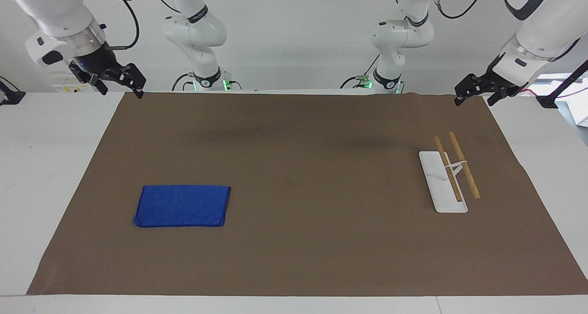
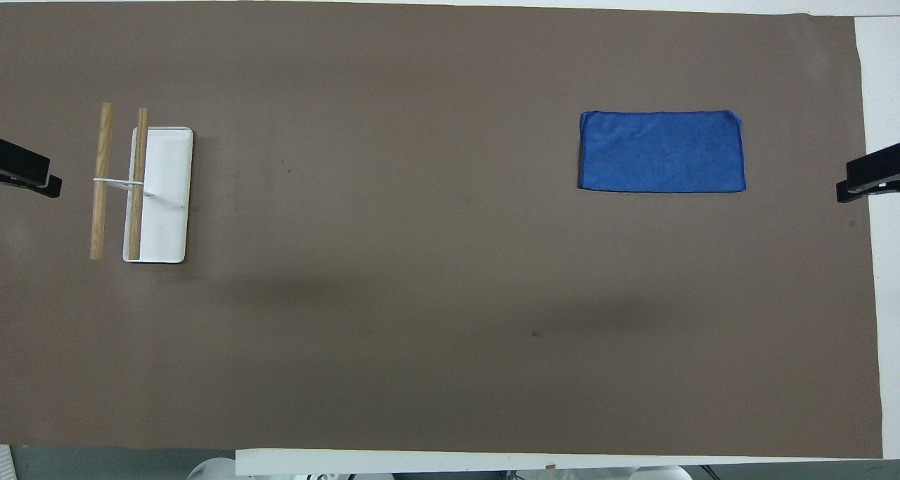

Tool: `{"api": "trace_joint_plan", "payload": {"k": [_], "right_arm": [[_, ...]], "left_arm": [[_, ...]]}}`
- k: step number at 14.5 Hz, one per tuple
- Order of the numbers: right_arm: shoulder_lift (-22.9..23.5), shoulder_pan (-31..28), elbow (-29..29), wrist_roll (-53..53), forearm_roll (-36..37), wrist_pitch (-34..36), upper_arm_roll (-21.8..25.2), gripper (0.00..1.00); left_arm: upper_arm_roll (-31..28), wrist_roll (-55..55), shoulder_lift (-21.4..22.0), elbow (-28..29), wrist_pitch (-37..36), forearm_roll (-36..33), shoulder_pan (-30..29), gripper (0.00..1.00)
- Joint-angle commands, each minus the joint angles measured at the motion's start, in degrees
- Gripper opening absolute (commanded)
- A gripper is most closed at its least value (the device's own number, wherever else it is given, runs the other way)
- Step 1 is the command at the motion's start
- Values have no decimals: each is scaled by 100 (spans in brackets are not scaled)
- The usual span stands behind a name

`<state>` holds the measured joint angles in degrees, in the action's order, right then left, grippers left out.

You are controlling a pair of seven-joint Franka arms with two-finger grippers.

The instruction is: Right arm passes towel to left arm to hang

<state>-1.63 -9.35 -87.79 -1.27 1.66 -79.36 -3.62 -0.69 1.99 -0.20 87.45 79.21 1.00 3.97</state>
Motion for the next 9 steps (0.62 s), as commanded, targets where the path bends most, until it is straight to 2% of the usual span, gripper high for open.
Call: {"api": "trace_joint_plan", "payload": {"k": [1,9], "right_arm": [[-100,-50,-133,171,-69,-106,-25,100],[-109,-41,-125,154,-69,-62,-69,100]], "left_arm": [[51,-67,90,88,15,-91,-54,100],[51,-67,90,88,16,-91,-54,100]]}}
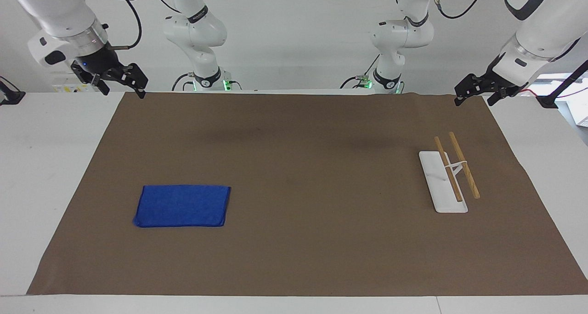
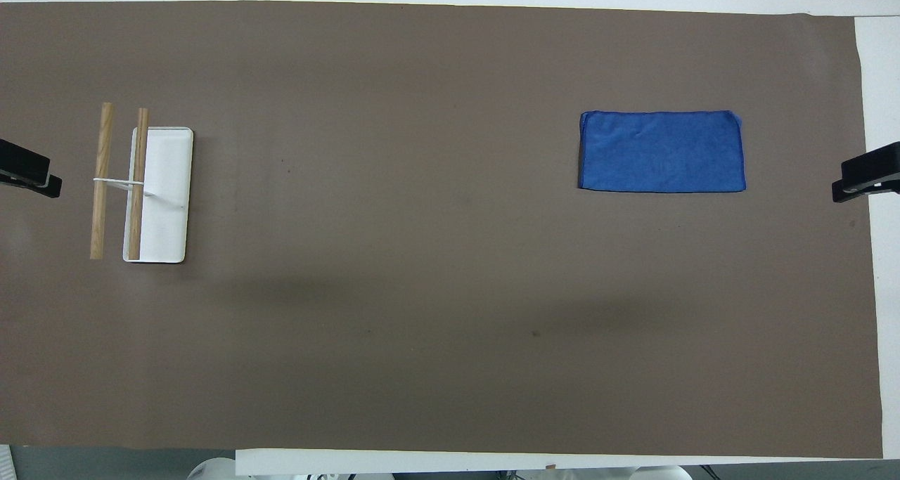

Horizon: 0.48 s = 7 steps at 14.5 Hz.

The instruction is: Right arm passes towel to left arm to hang

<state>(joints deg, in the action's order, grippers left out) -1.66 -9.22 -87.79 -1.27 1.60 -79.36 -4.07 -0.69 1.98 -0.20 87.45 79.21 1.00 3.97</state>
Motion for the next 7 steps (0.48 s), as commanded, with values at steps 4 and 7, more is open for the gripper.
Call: {"api": "trace_joint_plan", "payload": {"k": [4,7], "right_arm": [[-133,-62,-229,189,-63,-53,-24,100],[-238,148,-615,136,-54,-885,-32,100]], "left_arm": [[51,-67,90,88,16,-91,-54,100],[51,-67,90,88,7,-91,-54,100]]}}
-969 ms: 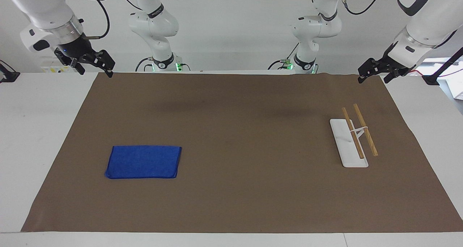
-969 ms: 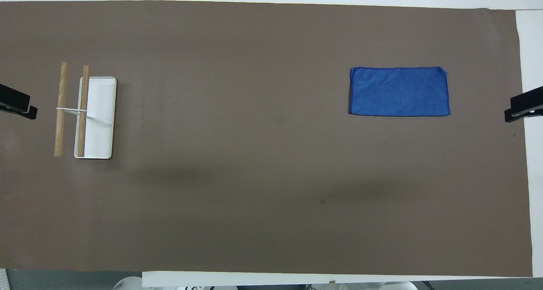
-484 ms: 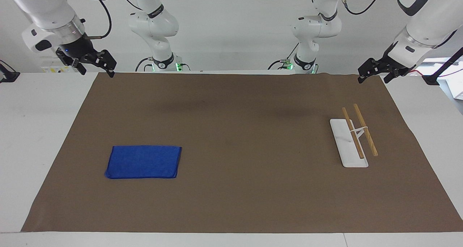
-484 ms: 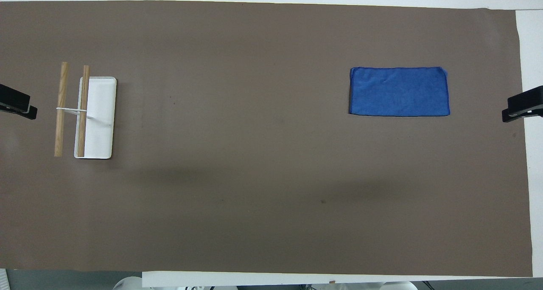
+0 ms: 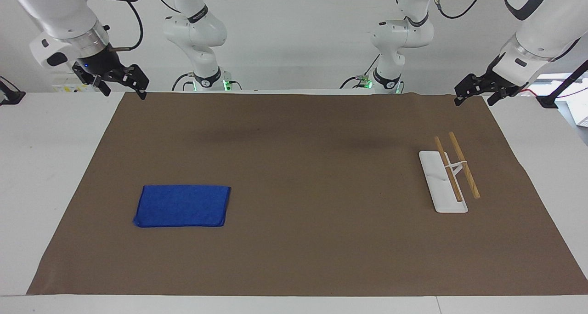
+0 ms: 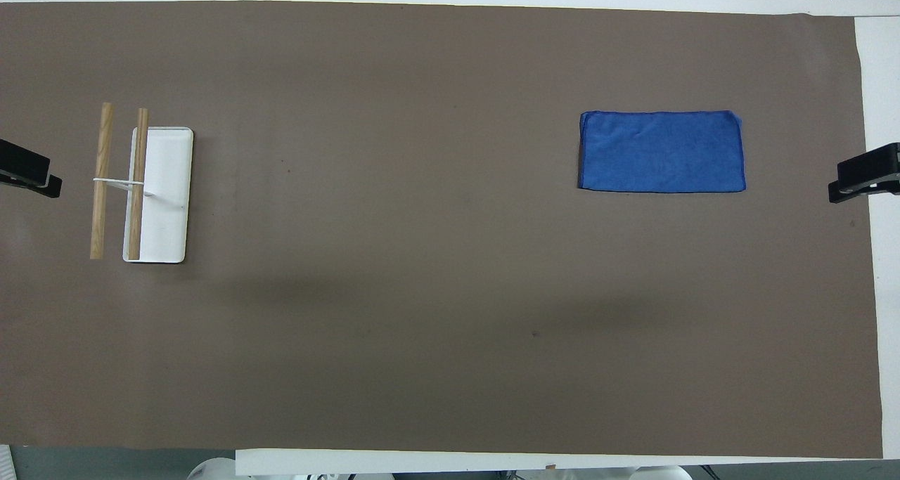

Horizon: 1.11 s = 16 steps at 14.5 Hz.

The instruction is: Right arm passes towel to left arm to hang

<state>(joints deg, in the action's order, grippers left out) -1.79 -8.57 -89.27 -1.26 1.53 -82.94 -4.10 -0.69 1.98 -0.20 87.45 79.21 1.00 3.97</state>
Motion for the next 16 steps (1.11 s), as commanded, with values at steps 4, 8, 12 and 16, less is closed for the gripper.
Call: {"api": "trace_joint_plan", "payload": {"k": [4,8,12,16], "right_arm": [[90,337,-1046,-198,-65,-1564,-29,100],[1065,522,-1470,-732,-65,-3050,-38,100],[1813,558,-1812,-805,-257,-4306,-38,100],[2043,549,-2269,-386,-346,-5038,-38,97]], "left_arm": [[60,-67,90,88,16,-91,-54,100],[51,-67,90,88,7,-91,-54,100],[60,-67,90,88,16,-91,-54,100],[51,-67,90,88,16,-91,-54,100]]}}
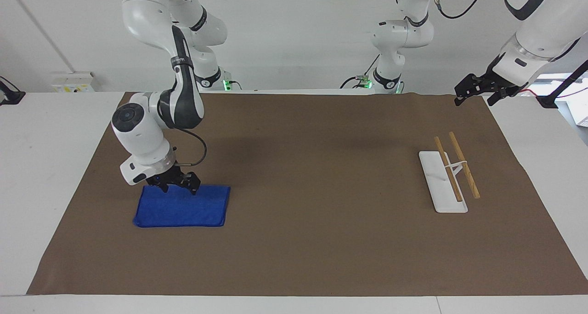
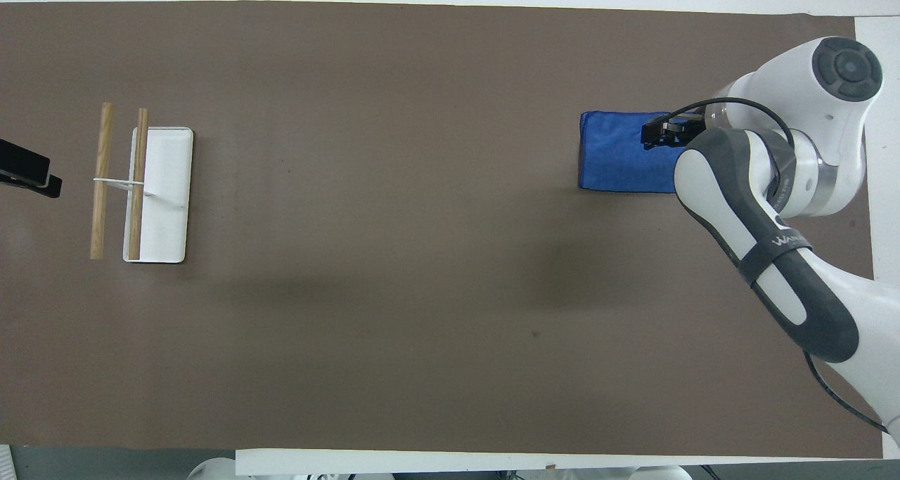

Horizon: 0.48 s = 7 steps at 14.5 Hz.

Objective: Right arm passes towel to left arm to hang
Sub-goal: 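Reach the right gripper down to the blue towel's edge and grasp it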

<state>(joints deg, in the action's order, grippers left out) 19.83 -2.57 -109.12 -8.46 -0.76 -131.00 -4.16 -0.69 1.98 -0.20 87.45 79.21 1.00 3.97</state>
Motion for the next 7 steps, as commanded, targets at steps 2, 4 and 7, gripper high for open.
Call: {"api": "trace_joint_plan", "payload": {"k": [2,4,7], "right_arm": [[-94,-155,-373,976,-117,-250,-24,93],[-93,-121,-426,987,-117,-216,-24,91],[-120,-130,-549,1031,-73,-216,-24,87]], "left_arm": [[51,-66,90,88,7,-91,-54,100],[60,-66,90,88,7,-91,-54,100],[60,-66,90,88,16,-91,-54,100]]}}
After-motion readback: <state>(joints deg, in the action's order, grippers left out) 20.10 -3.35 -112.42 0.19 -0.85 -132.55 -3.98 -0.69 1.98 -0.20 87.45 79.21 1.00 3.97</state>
